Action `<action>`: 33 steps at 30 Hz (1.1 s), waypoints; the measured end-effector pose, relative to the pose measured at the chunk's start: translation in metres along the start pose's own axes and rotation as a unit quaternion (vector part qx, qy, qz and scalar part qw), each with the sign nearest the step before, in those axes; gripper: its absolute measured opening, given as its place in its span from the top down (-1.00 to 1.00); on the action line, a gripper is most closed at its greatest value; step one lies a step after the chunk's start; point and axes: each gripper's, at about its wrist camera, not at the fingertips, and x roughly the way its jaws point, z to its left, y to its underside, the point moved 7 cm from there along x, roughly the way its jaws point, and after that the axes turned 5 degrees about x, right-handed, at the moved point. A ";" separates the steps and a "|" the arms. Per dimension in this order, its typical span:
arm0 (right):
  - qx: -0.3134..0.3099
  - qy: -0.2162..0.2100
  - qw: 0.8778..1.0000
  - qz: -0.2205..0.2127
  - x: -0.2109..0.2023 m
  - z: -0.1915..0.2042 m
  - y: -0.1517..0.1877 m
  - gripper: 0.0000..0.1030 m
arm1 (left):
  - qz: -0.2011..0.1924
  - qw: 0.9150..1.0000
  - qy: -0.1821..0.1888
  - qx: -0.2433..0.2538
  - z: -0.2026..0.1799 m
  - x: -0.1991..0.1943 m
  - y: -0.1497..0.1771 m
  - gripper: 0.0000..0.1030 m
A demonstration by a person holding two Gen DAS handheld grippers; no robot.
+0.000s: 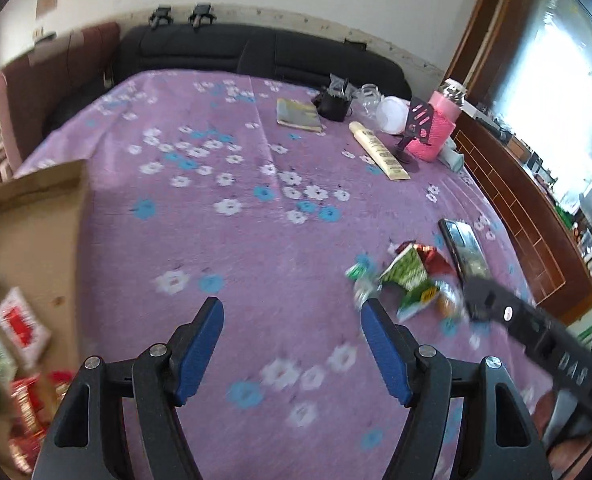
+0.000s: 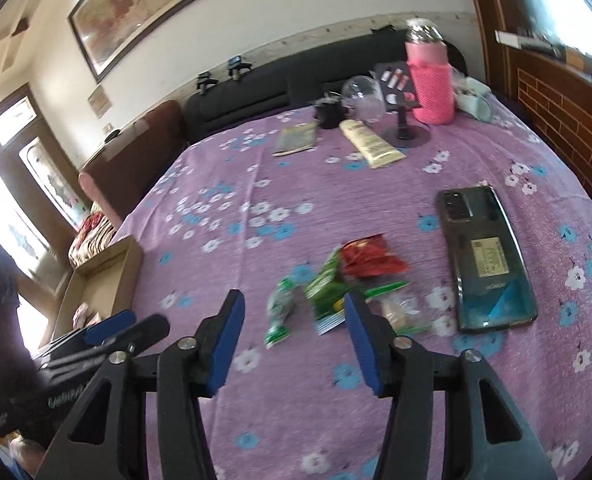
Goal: Organize snacks
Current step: 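Move both grippers back to the snack pile on the bed, then grasp the clear-green candy with the left gripper while the right grasps the green pea bag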
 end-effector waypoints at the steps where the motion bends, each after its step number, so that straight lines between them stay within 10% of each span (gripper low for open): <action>1: 0.001 0.004 1.000 0.005 0.005 -0.004 -0.004 0.19 | 0.004 1.000 0.008 -0.007 -0.004 0.009 -0.005 -0.44; 21: -0.135 0.109 0.984 0.026 0.081 0.001 0.005 0.33 | 0.011 0.998 0.062 -0.001 0.001 0.044 0.001 -0.34; 30: -0.148 0.106 0.983 0.024 0.075 -0.006 0.010 0.36 | 0.024 0.996 0.078 0.020 -0.012 0.051 0.008 -0.34; 33: -0.107 0.077 0.991 0.010 0.064 -0.014 0.000 0.36 | 0.028 0.996 0.073 0.034 -0.016 0.054 0.011 -0.06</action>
